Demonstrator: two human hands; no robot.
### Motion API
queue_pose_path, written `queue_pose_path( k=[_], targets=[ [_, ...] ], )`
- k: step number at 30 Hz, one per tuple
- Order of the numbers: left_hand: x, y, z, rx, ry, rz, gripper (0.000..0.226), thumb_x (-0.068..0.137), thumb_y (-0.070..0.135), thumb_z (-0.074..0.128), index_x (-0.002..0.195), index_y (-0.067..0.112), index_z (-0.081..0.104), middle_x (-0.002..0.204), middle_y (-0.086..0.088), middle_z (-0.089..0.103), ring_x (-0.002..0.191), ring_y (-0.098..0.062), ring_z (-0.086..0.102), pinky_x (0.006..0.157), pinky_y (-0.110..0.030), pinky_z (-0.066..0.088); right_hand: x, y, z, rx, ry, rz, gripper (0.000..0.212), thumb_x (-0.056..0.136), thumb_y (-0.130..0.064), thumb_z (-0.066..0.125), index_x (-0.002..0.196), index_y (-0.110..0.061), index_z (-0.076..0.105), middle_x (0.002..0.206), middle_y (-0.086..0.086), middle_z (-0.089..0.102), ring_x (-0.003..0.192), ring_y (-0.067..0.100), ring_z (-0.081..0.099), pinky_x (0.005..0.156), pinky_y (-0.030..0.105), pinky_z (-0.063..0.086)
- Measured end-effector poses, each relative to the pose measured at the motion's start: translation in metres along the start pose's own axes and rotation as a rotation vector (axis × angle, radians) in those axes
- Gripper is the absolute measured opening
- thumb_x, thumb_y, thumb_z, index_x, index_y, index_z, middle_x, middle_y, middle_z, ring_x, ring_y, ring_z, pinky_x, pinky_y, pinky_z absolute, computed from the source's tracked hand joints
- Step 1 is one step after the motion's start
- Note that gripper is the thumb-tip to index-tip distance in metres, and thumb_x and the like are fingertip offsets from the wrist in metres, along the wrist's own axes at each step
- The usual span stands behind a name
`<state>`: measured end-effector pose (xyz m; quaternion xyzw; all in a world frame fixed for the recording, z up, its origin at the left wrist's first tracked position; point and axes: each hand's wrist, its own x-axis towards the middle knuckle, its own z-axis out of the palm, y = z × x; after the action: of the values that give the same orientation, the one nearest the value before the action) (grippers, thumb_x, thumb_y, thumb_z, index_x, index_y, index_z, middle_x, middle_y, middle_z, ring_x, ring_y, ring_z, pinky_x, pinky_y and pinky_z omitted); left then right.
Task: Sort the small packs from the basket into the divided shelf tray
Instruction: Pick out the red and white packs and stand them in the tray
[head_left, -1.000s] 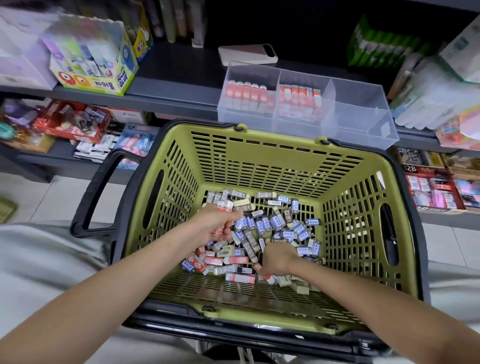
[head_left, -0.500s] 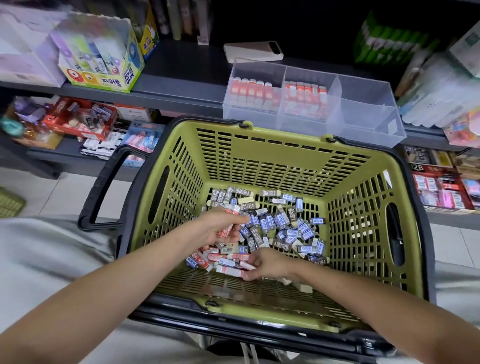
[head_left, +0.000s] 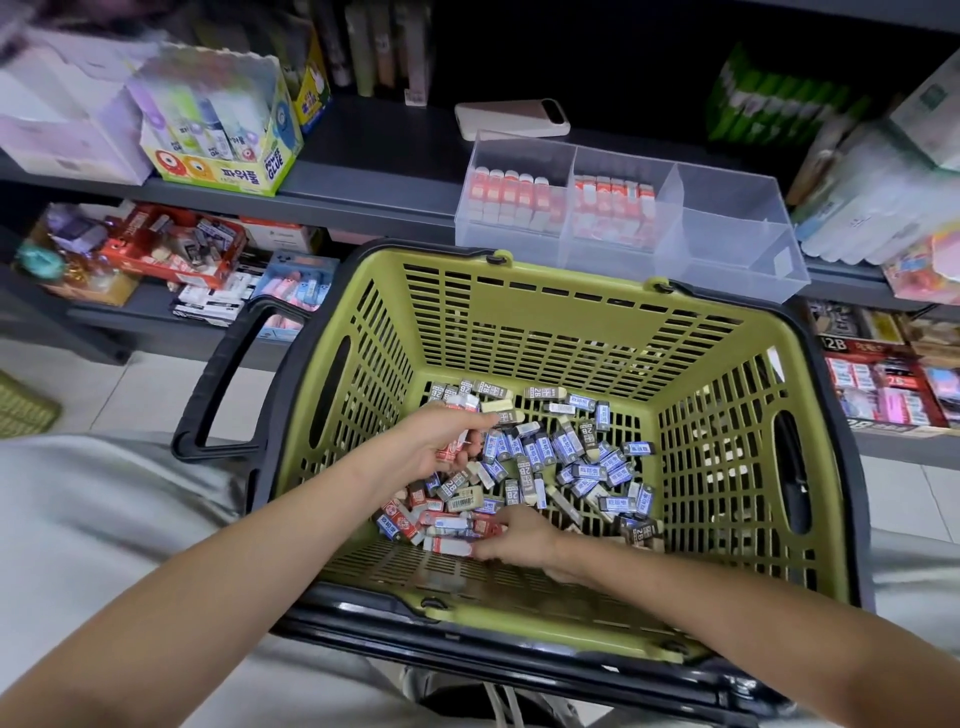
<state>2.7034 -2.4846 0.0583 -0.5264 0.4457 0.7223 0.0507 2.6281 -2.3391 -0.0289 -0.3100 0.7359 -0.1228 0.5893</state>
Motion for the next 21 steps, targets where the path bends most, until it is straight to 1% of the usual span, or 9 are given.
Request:
queue_pose_path(
  k=[3, 8, 10, 11, 13, 15, 17, 19, 21],
  targets=[
    [-0.001, 0.004, -0.002, -0.063, -0.002, 0.017, 0.020, 0.083, 0.017, 0.071, 0.096, 0.005, 0.062, 0.057, 0.001, 0.057, 0.043, -0.007, 0.050, 0.041, -0.016, 0.040, -0.003, 0.001, -0.001, 0.085, -0.001, -0.050, 0.013, 0.075, -0.012, 0.071, 0.081, -0.016, 0.060, 0.073, -0.001, 0.058, 0.061, 0.008, 0.053, 0.057, 0.017, 0.044],
    [-0.002, 0.008, -0.005, -0.099, 0.009, 0.035, 0.017, 0.081, 0.017, 0.073, 0.091, 0.006, 0.063, 0.057, 0.001, 0.057, 0.043, -0.006, 0.049, 0.041, -0.016, 0.041, -0.016, -0.004, -0.015, 0.161, -0.052, -0.097, 0.009, 0.077, -0.007, 0.068, 0.073, -0.015, 0.064, 0.063, -0.006, 0.058, 0.056, 0.005, 0.052, 0.054, 0.013, 0.042],
    [-0.003, 0.011, -0.007, -0.133, 0.005, 0.051, 0.018, 0.080, 0.018, 0.074, 0.090, 0.006, 0.064, 0.058, 0.002, 0.057, 0.044, -0.006, 0.049, 0.041, -0.016, 0.041, -0.024, -0.009, -0.028, 0.219, -0.073, -0.069, 0.004, 0.076, -0.007, 0.068, 0.079, -0.008, 0.068, 0.064, -0.002, 0.064, 0.055, 0.006, 0.054, 0.054, 0.017, 0.042],
    [-0.003, 0.012, -0.008, -0.168, 0.006, 0.065, 0.021, 0.079, 0.019, 0.074, 0.093, 0.006, 0.065, 0.058, 0.002, 0.056, 0.045, -0.006, 0.049, 0.042, -0.016, 0.041, -0.030, -0.012, -0.037, 0.267, -0.087, -0.048, 0.011, 0.076, -0.007, 0.069, 0.088, -0.005, 0.069, 0.070, 0.002, 0.067, 0.055, 0.007, 0.055, 0.053, 0.018, 0.043],
    [-0.004, 0.015, -0.009, -0.257, 0.015, 0.108, 0.030, 0.077, 0.025, 0.075, 0.098, 0.008, 0.065, 0.057, 0.003, 0.055, 0.048, -0.008, 0.047, 0.047, -0.019, 0.042, -0.042, -0.019, -0.058, 0.446, -0.106, -0.019, 0.023, 0.077, -0.008, 0.070, 0.099, -0.001, 0.067, 0.080, 0.010, 0.069, 0.056, 0.009, 0.056, 0.051, 0.019, 0.043],
    [-0.009, 0.020, -0.010, -0.324, 0.009, 0.179, 0.039, 0.071, 0.038, 0.076, 0.093, 0.009, 0.063, 0.059, 0.002, 0.055, 0.052, -0.010, 0.045, 0.056, -0.022, 0.041, -0.054, -0.029, -0.082, 0.710, -0.107, -0.029, 0.028, 0.074, -0.010, 0.070, 0.099, 0.000, 0.064, 0.080, 0.013, 0.070, 0.055, 0.012, 0.057, 0.049, 0.020, 0.045],
    [-0.016, 0.027, -0.008, -0.366, -0.064, 0.277, 0.047, 0.062, 0.046, 0.077, 0.087, 0.011, 0.059, 0.068, 0.000, 0.061, 0.058, -0.011, 0.051, 0.061, -0.022, 0.040, -0.067, -0.045, -0.102, 0.943, -0.090, -0.076, 0.029, 0.073, -0.011, 0.068, 0.099, 0.001, 0.062, 0.079, 0.015, 0.070, 0.054, 0.013, 0.056, 0.047, 0.020, 0.046],
    [-0.023, 0.032, -0.002, -0.383, -0.128, 0.359, 0.056, 0.053, 0.046, 0.079, 0.091, 0.010, 0.059, 0.083, -0.005, 0.069, 0.072, -0.013, 0.061, 0.066, -0.025, 0.041, -0.078, -0.063, -0.115, 1.089, -0.074, -0.142, 0.026, 0.074, -0.012, 0.065, 0.097, -0.001, 0.061, 0.078, 0.013, 0.070, 0.051, 0.011, 0.054, 0.046, 0.018, 0.045],
    [-0.029, 0.037, 0.010, -0.373, -0.154, 0.416, 0.061, 0.052, 0.043, 0.080, 0.098, 0.008, 0.058, 0.090, -0.004, 0.072, 0.084, -0.016, 0.062, 0.074, -0.027, 0.044, -0.087, -0.080, -0.121, 1.159, -0.088, -0.187, 0.025, 0.074, -0.014, 0.063, 0.096, -0.004, 0.060, 0.075, 0.011, 0.070, 0.048, 0.008, 0.052, 0.045, 0.016, 0.044]
  ],
)
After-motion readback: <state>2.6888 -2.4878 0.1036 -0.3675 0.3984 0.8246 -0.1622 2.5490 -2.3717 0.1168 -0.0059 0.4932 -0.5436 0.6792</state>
